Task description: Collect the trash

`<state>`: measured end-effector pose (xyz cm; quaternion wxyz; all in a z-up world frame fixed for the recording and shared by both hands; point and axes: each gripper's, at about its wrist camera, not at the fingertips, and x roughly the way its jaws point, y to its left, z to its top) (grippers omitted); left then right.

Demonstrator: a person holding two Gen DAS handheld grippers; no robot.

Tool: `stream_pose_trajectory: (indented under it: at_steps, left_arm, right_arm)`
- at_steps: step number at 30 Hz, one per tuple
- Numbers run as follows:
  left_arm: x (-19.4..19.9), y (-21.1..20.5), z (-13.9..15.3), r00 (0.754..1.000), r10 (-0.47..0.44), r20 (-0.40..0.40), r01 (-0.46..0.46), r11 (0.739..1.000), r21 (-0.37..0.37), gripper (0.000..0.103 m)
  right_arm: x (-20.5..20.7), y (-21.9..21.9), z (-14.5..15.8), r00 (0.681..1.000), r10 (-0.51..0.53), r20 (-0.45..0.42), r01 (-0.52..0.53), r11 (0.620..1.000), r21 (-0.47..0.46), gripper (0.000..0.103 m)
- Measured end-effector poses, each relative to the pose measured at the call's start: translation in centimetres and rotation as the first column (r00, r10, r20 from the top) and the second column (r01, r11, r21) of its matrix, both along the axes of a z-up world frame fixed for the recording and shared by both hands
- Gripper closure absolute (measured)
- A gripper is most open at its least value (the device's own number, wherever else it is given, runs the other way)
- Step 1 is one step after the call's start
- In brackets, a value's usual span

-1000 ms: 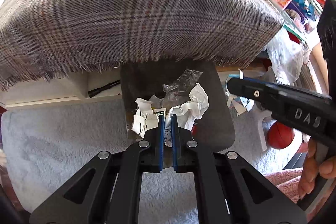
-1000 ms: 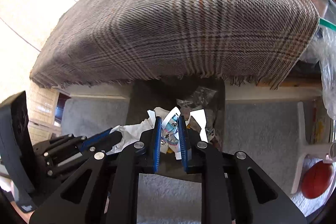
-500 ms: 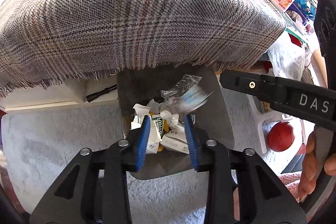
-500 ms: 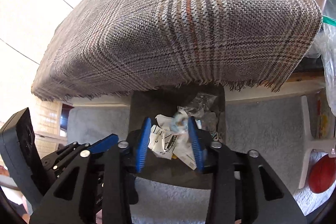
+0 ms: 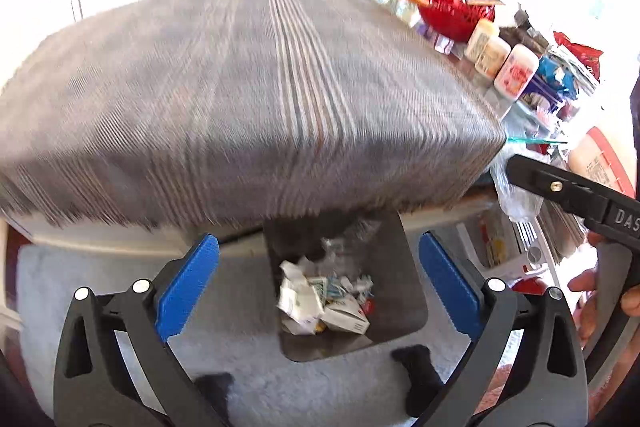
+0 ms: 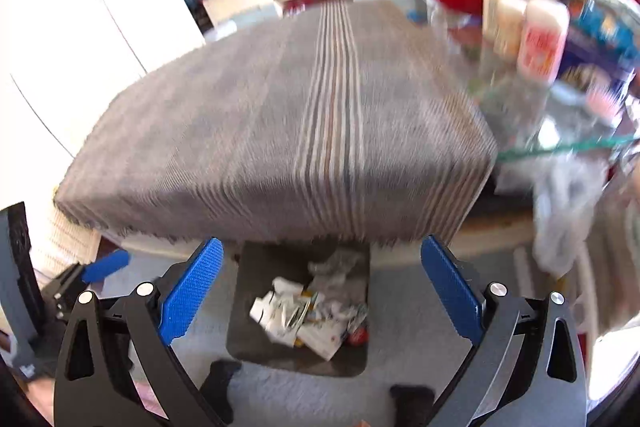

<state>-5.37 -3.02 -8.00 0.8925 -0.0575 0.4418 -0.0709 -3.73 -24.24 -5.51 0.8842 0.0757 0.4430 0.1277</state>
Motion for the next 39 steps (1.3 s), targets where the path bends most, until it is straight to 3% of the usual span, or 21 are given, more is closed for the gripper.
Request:
stream_pose_trajectory:
  at_steps: [8, 13, 16, 21, 26, 30, 39]
  left_arm:
    - [-1.5, 1.6, 8.1, 0.981, 0.053, 0.189, -0.069, 0.994, 0.081, 0.008]
    - [-2.8, 2.4, 11.2, 0.941, 0.060, 0.333, -0.101, 0.989, 0.107, 0.008]
    - [-3.3, 3.0, 11.5, 0.930, 0.068, 0.361, -0.109, 0.990, 0.094, 0.008]
    - [-4.0, 3.8, 10.6, 0.913, 0.123, 0.390, -0.173, 0.980, 0.096, 0.008]
    - [-3.9, 3.9, 9.2, 0.922, 0.121, 0.367, -0.163, 0.983, 0.086, 0.008]
    - [-4.3, 3.7, 8.6, 0.922, 0.096, 0.375, -0.151, 0.981, 0.122, 0.008]
    - [-4.7, 2.8, 8.3, 0.915, 0.075, 0.397, -0.140, 0.980, 0.139, 0.008]
  right_arm:
    - [-2.0, -1.2, 6.8, 0.983, -0.042, 0.177, 0.055, 0.996, -0.065, 0.003]
    - [-3.9, -1.3, 9.9, 0.937, -0.069, 0.344, 0.105, 0.991, -0.088, 0.003]
    - [-4.8, -1.1, 10.5, 0.906, -0.069, 0.419, 0.114, 0.990, -0.084, 0.003]
    - [-5.7, -1.0, 9.2, 0.889, -0.054, 0.456, 0.110, 0.989, -0.096, 0.003]
    - [-5.4, -1.1, 8.0, 0.900, -0.083, 0.428, 0.137, 0.986, -0.096, 0.003]
    - [-5.1, -1.2, 7.1, 0.913, -0.094, 0.396, 0.141, 0.986, -0.092, 0.003]
    - [-5.3, -0.9, 6.8, 0.904, -0.110, 0.413, 0.171, 0.979, -0.112, 0.003]
